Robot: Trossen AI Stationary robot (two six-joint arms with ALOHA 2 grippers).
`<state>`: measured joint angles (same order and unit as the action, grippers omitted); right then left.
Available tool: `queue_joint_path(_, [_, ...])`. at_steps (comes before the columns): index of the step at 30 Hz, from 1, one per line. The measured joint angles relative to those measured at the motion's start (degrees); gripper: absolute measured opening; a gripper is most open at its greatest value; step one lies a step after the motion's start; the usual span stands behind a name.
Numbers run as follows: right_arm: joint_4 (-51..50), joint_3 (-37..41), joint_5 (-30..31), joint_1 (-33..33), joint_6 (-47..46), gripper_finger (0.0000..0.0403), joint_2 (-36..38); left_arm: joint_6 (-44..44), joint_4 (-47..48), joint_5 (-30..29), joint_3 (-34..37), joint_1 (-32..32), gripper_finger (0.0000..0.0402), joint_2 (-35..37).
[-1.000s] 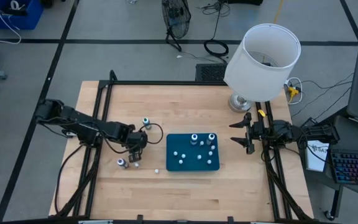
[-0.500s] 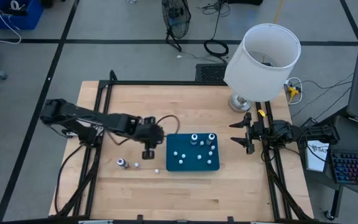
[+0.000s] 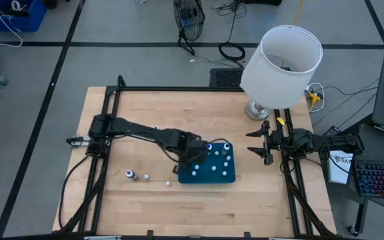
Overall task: Pick & Place food coloring
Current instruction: Put the small violet food coloring bottle into the blue bin, then put the big green food coloring bottle into the blue bin
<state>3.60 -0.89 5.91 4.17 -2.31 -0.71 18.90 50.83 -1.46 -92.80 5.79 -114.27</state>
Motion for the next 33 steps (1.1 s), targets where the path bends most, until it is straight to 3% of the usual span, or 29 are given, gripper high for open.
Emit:
queue_joint_path(16, [0.0, 0.0, 0.0, 0.0, 0.0, 0.0263, 0.0, 1.4, -6.3, 3.0, -0.2, -4.0, 0.0065, -8.5])
queue_joint_path(24, [0.0, 0.0, 0.0, 0.0, 0.0, 0.0263, 0.0, 0.1, -6.7, 6.4, 0.1, -4.0, 0.0068, -8.7])
queue_joint_path(33, [0.0, 0.0, 0.0, 0.0, 0.0, 0.0263, 0.0, -1.2, -6.3, 6.0, -0.1, -3.9, 0.0178, -8.8])
